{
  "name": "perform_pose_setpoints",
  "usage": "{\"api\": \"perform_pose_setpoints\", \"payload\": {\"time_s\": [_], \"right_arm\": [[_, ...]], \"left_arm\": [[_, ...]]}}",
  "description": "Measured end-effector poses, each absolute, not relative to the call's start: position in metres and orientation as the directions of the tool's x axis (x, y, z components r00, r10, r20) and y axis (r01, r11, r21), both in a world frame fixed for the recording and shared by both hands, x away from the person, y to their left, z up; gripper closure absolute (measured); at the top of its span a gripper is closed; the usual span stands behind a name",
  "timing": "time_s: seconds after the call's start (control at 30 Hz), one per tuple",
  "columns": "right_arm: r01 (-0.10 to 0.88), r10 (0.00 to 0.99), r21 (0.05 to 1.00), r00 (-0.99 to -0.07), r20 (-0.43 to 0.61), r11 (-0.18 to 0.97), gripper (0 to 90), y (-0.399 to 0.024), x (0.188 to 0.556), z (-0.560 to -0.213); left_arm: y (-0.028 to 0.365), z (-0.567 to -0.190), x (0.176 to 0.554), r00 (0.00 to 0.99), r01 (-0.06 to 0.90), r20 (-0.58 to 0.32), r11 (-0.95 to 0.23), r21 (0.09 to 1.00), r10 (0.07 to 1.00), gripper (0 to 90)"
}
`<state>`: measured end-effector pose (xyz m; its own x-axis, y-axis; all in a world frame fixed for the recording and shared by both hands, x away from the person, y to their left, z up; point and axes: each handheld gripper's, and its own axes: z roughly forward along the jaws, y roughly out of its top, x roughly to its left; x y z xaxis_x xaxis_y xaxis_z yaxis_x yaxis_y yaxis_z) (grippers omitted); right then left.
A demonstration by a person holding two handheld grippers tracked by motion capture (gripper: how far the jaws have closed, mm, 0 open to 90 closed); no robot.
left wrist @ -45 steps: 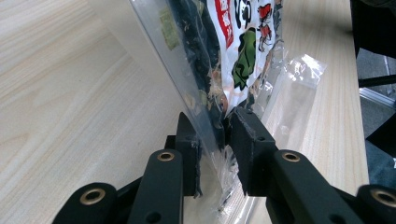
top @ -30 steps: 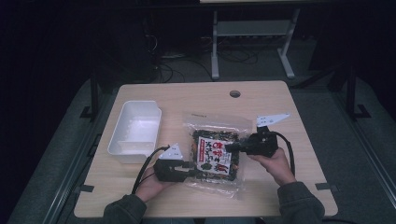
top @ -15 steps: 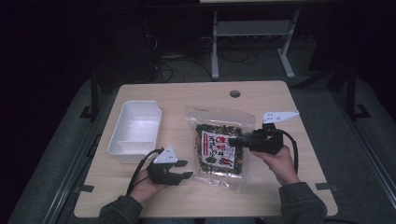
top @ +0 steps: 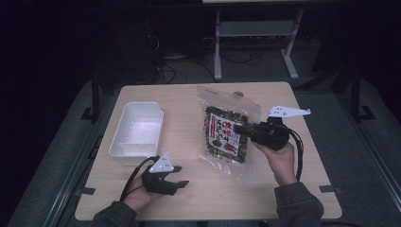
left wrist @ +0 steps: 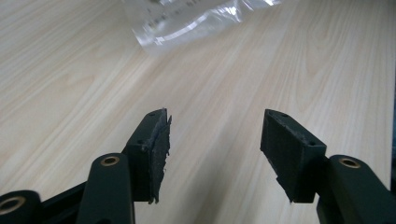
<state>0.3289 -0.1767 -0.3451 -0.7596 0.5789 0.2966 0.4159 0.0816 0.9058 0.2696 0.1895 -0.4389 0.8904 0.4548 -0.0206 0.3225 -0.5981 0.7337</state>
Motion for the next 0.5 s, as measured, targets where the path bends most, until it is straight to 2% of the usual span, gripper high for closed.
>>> {"api": "perform_pose_setpoints", "payload": {"time_s": [0.5], "right_arm": [[0.411,0.655,0.909,-0.705,0.273,0.063,75.0,-0.141,0.344,-0.333]], "left_arm": [[0.213,-0.438,0.257,0.881,0.327,-0.003,-0.607,0.724,0.473,31.2]]}}
